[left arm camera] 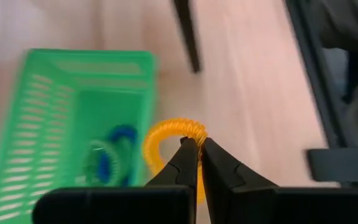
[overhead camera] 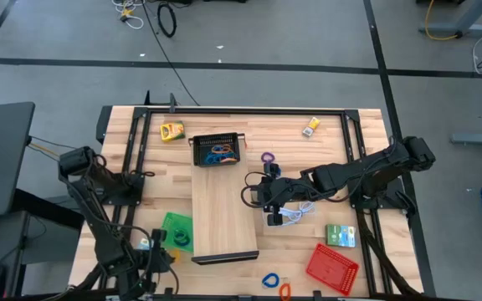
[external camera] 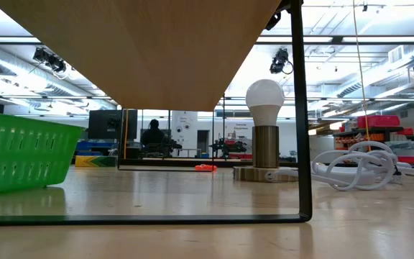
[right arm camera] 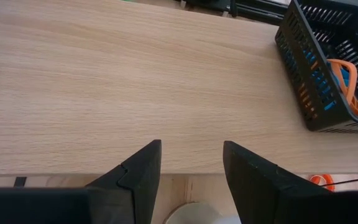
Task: Pick & Place Office Desk Supplies
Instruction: Put the yellow spiral keychain into the green bin
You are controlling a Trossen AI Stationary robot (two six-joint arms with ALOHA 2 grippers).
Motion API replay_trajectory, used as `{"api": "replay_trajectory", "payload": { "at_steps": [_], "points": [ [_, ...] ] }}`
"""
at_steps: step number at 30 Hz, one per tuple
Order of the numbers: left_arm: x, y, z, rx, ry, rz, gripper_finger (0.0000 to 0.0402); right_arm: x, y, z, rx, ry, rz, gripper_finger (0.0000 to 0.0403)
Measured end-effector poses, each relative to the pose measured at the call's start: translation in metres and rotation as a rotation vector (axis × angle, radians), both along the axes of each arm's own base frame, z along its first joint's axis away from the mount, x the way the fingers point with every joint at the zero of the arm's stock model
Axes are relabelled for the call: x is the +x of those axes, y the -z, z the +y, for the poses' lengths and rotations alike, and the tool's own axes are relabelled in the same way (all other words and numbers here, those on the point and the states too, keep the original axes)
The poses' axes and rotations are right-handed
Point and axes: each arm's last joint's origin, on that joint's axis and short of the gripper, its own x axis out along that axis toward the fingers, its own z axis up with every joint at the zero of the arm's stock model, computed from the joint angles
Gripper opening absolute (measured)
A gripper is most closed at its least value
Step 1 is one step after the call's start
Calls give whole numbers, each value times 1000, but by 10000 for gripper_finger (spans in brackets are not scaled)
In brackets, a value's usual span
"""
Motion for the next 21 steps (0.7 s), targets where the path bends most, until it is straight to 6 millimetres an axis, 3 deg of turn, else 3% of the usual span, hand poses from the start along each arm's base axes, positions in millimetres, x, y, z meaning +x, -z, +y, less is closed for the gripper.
{"api": "replay_trajectory", "payload": {
  "at_steps": [10,21],
  "points": [
    [3,-14,27,146,-89,-43,8,0,0,0,5,-6,1,181],
    [17,16,51,138,-88,122,8,0,0,0,7,-14,3,181]
  ]
}}
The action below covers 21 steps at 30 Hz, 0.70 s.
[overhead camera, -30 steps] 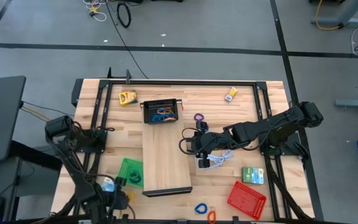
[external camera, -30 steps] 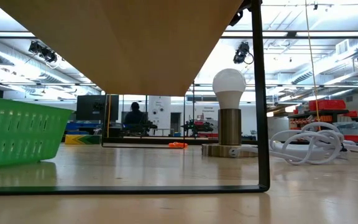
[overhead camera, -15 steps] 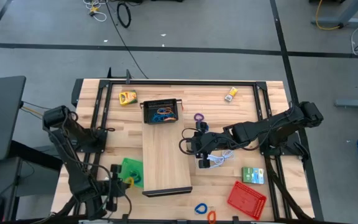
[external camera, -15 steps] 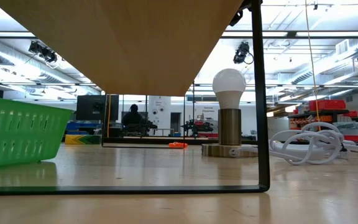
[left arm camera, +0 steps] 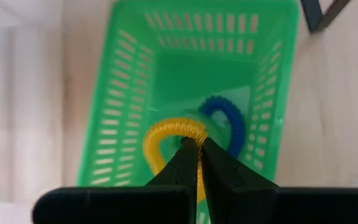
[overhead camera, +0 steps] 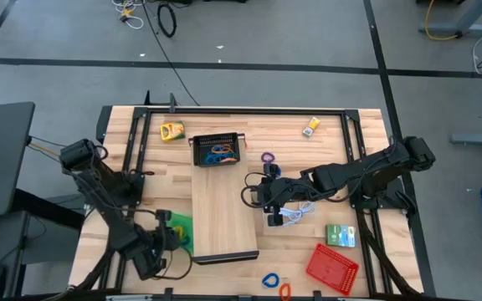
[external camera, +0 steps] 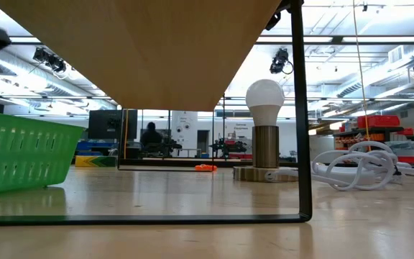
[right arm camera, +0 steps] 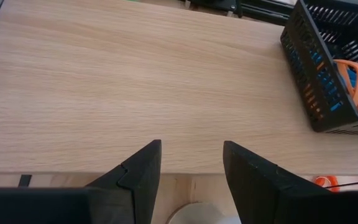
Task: Pick & Place Office Desk Supplies
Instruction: Put the yellow spiral keychain into the green bin, then put the bottom orange spiral keychain into the green bin
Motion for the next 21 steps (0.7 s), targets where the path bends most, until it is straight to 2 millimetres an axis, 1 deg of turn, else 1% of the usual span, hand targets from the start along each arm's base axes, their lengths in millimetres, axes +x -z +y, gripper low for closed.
{"api": "replay_trajectory", "payload": {
  "at_steps": [2,3,7,12,15,17,21],
  "points": [
    [0,3,0,-18,1,4,11,0,0,0,0,0,1,181],
    [-1,4,0,-19,2,3,19,0,0,0,0,0,0,181],
    [0,4,0,-21,3,-8,75,0,0,0,0,0,0,181],
    [0,-3,1,-31,10,-51,148,0,0,0,0,0,0,181],
    [1,-12,0,-60,28,-116,184,0,0,0,0,0,0,181],
    [3,-21,-2,-94,58,-179,201,0,0,0,1,0,0,181],
    [4,-52,-12,-207,192,-355,216,0,0,0,2,2,1,181]
  ]
}}
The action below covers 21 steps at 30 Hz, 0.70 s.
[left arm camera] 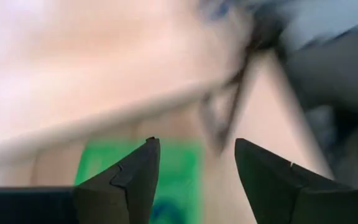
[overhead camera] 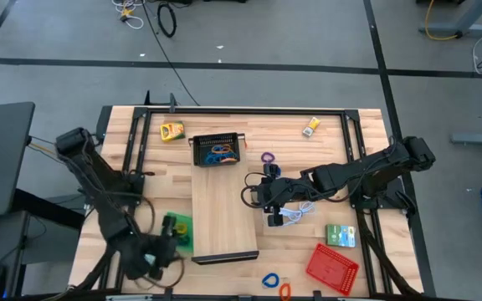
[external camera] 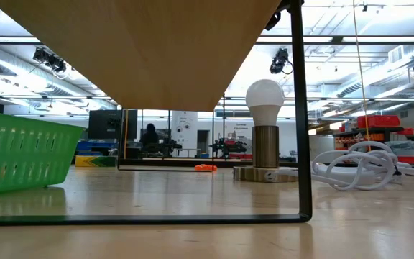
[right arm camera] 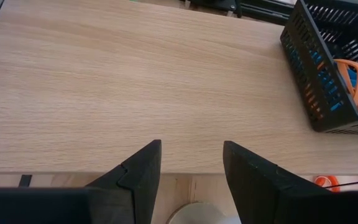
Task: Pick & Place Office Desk Supplies
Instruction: Put the bottom orange spiral keychain into the green bin
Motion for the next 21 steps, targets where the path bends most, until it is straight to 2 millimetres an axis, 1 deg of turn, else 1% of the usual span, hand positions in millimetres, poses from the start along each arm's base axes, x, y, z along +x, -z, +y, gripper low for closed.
{"api": "replay_trajectory", "payload": {
  "at_steps": [3,6,9,12,14,16,18,21],
  "points": [
    [0,-30,-1,-74,103,-145,217,0,0,0,3,-3,0,181],
    [-5,-64,7,-119,171,-302,214,0,0,0,5,-11,2,181],
    [-11,-93,18,-104,234,-454,213,0,0,0,5,-11,2,181],
    [-19,-114,31,-33,288,-572,213,0,0,1,-4,-26,2,181],
    [-23,-117,40,11,304,-621,213,1,-1,1,1,-50,-7,181],
    [-24,-110,53,12,318,-657,213,3,-4,3,16,-97,-38,181],
    [-21,-96,67,-20,313,-693,213,6,-9,6,39,-173,-94,181],
    [-15,-65,91,-74,279,-717,213,11,-18,11,76,-302,-201,181]
  ]
}}
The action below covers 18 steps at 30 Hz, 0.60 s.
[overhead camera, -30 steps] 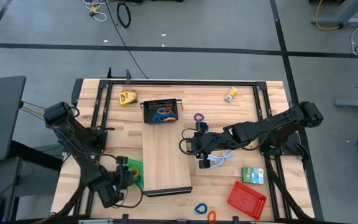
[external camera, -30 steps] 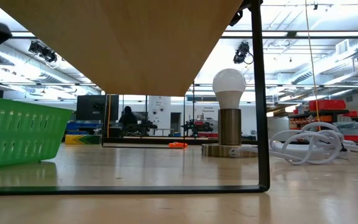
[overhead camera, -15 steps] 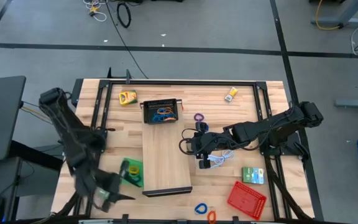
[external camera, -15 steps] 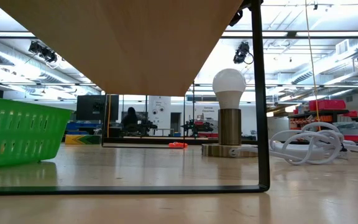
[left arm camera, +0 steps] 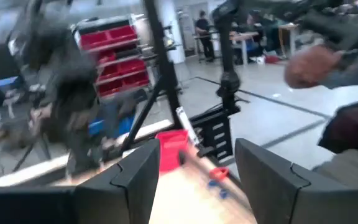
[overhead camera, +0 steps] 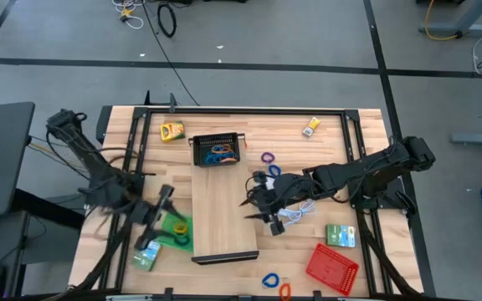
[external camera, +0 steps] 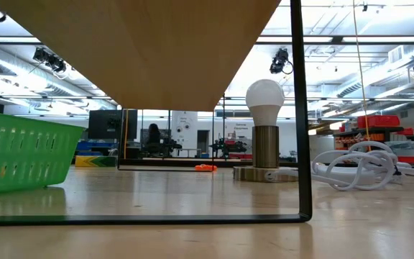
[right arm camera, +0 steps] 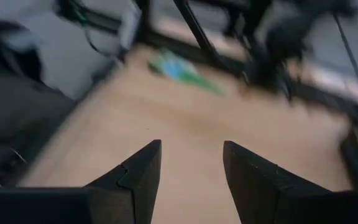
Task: Pick & Place Office Desk Supplies
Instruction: Put the bottom orange spiral keychain into the green bin
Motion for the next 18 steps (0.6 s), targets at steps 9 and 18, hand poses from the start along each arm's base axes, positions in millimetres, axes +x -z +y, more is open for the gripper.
{"api": "replay_trajectory", "payload": {
  "at_steps": [9,18],
  "points": [
    [-5,63,51,-98,-132,-29,213,-30,-26,-10,3,-59,-37,181],
    [-8,79,66,-54,-212,-38,213,-101,8,-29,178,134,-15,181]
  ]
}}
